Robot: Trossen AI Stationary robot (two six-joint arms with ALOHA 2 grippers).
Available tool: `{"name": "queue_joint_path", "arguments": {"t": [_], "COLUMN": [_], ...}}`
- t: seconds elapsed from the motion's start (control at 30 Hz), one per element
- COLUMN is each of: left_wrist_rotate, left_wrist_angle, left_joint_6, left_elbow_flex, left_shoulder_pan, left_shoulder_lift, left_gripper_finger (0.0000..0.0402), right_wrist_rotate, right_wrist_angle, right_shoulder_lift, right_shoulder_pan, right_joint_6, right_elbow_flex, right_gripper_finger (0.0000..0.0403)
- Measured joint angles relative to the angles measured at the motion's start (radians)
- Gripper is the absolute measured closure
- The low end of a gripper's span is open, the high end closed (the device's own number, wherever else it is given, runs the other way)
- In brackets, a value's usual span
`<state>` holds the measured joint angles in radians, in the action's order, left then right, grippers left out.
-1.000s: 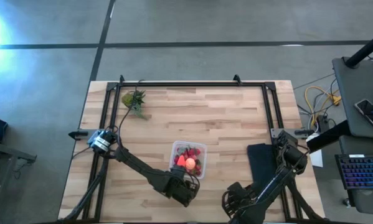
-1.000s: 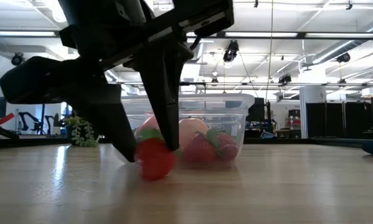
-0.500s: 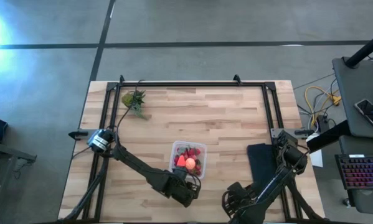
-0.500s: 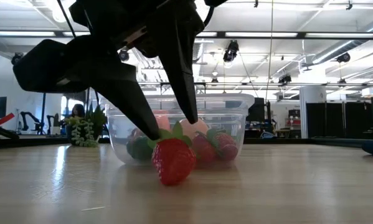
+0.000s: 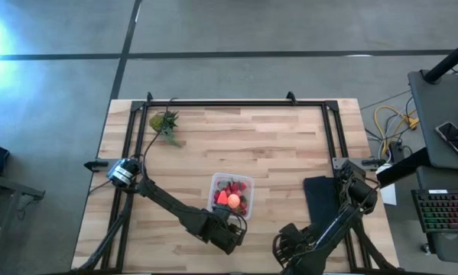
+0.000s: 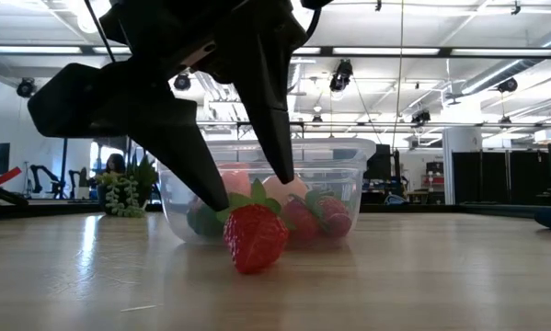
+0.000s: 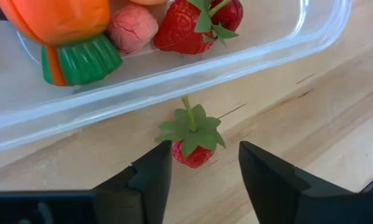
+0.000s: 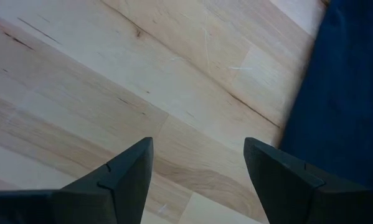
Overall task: Pick and placing Produce into tupperware
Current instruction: Put the strawberry into the transparent container
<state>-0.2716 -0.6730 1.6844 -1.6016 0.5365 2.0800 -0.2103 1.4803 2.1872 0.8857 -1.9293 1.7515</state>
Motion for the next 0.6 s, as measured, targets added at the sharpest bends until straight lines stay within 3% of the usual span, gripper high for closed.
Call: {"name": "queue_joint_path", "arguments": {"t": [0.3, 0.6], "left_wrist_rotate": [-0.005, 0.006], "left_wrist_angle": [0.004, 0.062], "left_joint_6": [0.000, 0.003], "left_elbow_flex": [0.002, 0.008], "left_shoulder_pan": [0.000, 0.000], "left_shoulder_lift": [-0.001, 0.016], "left_gripper_finger": [0.0173, 0.0166], "right_wrist_rotate": [0.000, 0.001], "right_wrist_angle": [0.000, -0.001], "right_shoulder_lift": [0.000, 0.000], "right_shoulder_pan": [0.000, 0.000], "right_joint_6": [0.000, 0.000], "right_elbow_flex": [-0.009, -0.022], "right_gripper_finger": [0.0158, 0.0158]}}
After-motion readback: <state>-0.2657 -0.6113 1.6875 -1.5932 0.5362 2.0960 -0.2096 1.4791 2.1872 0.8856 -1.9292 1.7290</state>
